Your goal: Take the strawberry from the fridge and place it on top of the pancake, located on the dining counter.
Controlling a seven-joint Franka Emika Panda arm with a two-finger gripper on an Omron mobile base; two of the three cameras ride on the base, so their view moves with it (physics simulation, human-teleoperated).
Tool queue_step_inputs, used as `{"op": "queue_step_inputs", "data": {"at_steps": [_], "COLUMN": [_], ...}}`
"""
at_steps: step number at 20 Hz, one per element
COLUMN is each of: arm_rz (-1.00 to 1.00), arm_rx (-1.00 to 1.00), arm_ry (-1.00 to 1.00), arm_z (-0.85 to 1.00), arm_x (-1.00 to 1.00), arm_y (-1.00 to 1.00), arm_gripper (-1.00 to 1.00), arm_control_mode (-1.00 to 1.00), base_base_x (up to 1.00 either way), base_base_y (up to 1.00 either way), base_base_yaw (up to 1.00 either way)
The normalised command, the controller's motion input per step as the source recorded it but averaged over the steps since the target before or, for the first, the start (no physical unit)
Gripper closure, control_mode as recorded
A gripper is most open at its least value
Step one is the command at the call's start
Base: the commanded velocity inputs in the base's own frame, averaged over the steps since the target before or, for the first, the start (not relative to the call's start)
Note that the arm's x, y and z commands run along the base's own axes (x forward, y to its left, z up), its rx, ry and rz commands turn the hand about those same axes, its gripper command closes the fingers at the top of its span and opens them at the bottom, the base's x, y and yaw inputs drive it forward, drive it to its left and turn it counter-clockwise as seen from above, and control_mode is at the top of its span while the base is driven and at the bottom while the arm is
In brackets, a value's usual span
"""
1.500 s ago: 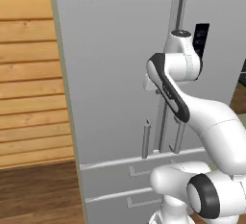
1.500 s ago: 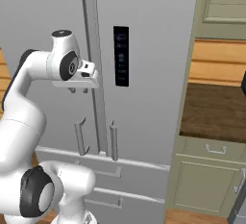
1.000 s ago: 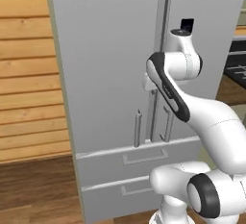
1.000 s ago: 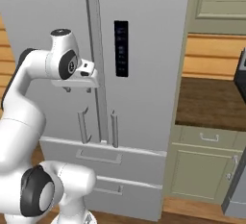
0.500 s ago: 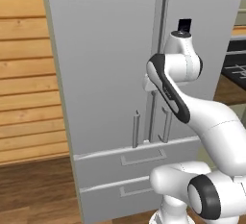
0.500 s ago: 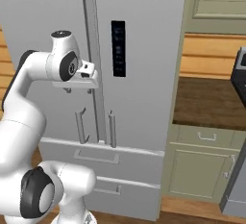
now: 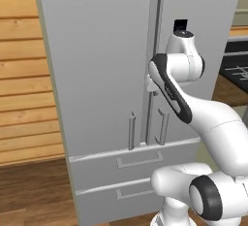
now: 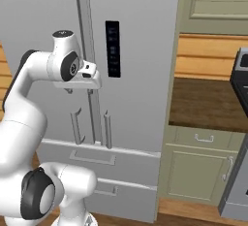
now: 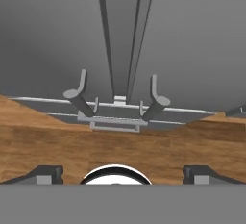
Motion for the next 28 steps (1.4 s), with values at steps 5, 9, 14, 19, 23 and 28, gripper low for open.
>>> {"op": "queue_step_inputs", "data": {"at_steps": [5, 9, 14, 19, 23, 28], "arm_rz": [0.00, 0.00, 0.00, 0.00, 0.01, 0.00], "arm_rx": [0.00, 0.00, 0.00, 0.01, 0.01, 0.09], "arm_ry": [0.00, 0.00, -0.01, -0.04, -0.10, -0.10], "arm_z": [0.00, 0.00, -0.15, -0.67, -0.61, -0.63], "arm_x": [0.00, 0.00, 0.06, 0.36, 0.41, 0.46], "arm_y": [0.00, 0.00, -0.05, -0.21, -0.18, -0.71], "arm_gripper": [-1.00, -1.00, -1.00, -1.00, -1.00, -1.00], "arm_control_mode": [1.00, 1.00, -1.00, -1.00, -1.00, -1.00], "base_base_x": [-0.41, -0.51, 0.00, 0.00, 0.00, 0.00], "base_base_y": [0.00, 0.00, 0.00, 0.00, 0.00, 0.00], "base_base_yaw": [0.00, 0.00, 0.00, 0.00, 0.00, 0.00]}}
